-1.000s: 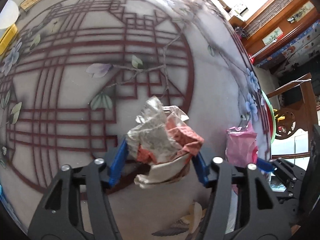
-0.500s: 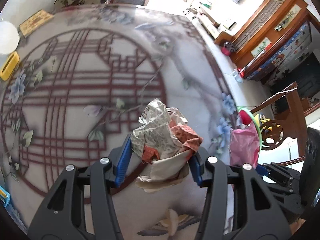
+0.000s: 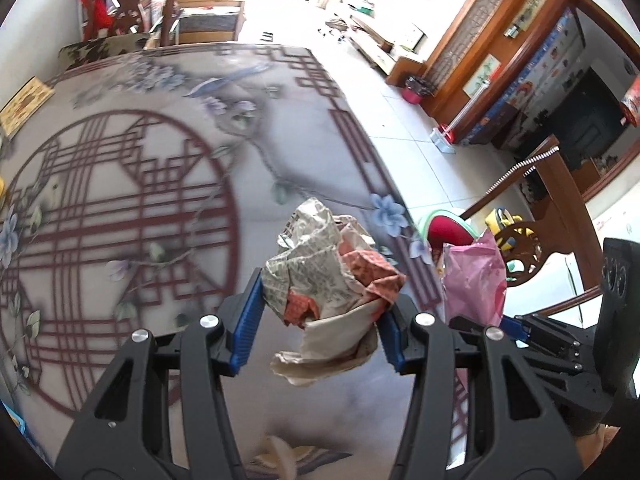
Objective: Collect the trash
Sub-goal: 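Carry the pink bag to the red bin with the right gripper while the left gripper carries the paper, then drop the pink bag into the bin with the right gripper while the left gripper drops the paper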
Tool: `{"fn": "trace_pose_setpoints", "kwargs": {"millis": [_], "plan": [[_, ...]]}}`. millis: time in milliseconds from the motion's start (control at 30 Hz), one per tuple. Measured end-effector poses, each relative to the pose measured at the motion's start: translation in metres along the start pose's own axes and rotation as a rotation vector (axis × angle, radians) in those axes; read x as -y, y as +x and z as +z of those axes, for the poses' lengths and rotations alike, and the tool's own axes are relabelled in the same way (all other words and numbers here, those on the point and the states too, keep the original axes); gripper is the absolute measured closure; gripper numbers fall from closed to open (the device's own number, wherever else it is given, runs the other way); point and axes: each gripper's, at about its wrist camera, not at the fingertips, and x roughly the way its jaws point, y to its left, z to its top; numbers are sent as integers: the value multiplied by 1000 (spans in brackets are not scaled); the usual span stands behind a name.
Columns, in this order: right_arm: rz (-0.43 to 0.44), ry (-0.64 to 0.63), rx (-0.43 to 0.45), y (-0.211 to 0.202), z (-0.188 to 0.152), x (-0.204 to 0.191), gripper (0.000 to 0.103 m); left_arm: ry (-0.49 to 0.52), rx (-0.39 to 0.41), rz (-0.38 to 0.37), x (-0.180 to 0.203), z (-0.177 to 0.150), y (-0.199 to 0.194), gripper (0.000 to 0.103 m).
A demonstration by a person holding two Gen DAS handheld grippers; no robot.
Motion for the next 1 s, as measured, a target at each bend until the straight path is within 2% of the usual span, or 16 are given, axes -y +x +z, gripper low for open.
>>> {"fn": "trace_pose_setpoints", "kwargs": {"millis": [267, 467, 600, 733, 800, 833, 867, 900, 933, 1000], "plan": [[-90, 108, 37, -10, 8, 79, 74, 64, -45, -41, 51, 6, 26, 54], [-190, 203, 55, -10, 20, 157, 73, 169, -68, -119, 118, 24, 57, 53], [-239, 252, 72, -9, 23, 191, 70, 256, -75, -154, 170, 39, 85, 52], [-258, 301, 73, -7, 21, 220, 69, 327, -92, -179, 205, 48, 109, 52], [-266, 307, 69, -2, 23, 229, 69, 353, -107, -200, 221, 50, 123, 45], [-270, 308, 68, 0, 24, 234, 65, 362, -114, -207, 226, 51, 129, 41], [-272, 311, 66, 2, 24, 237, 47, 368, -116, -208, 230, 52, 132, 29], [-277, 317, 66, 3, 25, 241, 37, 374, -109, -201, 234, 53, 136, 18], [-285, 323, 72, 2, 26, 243, 29, 373, -100, -195, 236, 54, 136, 16], [-293, 337, 90, -2, 25, 246, 29, 369, -86, -199, 236, 56, 131, 15]]}}
